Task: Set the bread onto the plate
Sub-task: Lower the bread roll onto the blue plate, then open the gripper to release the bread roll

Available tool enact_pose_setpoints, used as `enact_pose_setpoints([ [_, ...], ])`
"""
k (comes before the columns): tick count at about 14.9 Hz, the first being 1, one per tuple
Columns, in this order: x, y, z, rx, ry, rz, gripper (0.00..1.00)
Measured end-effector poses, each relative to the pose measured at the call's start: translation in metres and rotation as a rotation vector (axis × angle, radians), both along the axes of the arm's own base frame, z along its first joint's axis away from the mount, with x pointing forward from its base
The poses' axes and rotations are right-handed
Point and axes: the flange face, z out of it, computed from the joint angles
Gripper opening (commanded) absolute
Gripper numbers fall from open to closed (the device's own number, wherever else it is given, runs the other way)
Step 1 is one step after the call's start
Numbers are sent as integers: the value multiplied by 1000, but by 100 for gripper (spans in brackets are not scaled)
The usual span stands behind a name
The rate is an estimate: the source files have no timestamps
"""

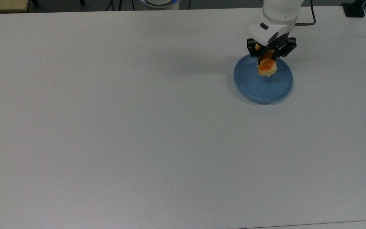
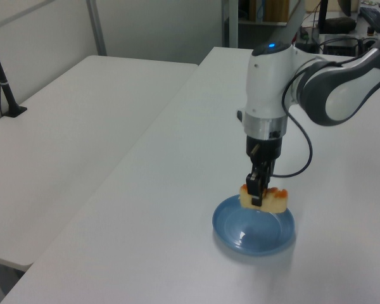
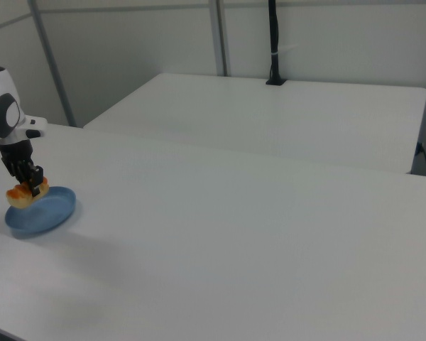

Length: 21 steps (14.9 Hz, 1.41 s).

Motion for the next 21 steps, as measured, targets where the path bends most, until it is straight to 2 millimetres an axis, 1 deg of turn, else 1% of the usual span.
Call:
enact_pose_setpoints([
  [2,8,9,-9,-3,-14,-11,40],
  [4,16,14,-19,-14,-17,-7,40],
  [5,19,16,-25,-21,-16,-4,41],
  [6,20,18,-31,-24,-17,0,43],
  [7,22,20,-38,-25,-22,6,53],
  [8,23,21,-44,-28,-24,11,80],
  [10,24,21,-56,-41,-21,6,100],
  [12,25,21,-60,-49,-22,-3,100],
  [17,31,22,-48,-45,-36,-12,100],
  [18,32,20,-41,-56,-29,-15,100],
  [19,33,16,-30,-76,-18,-22,100],
  [20,35,8,-13,-98,-9,-37,100],
  [21,37,-4,9,-120,-4,-57,100],
])
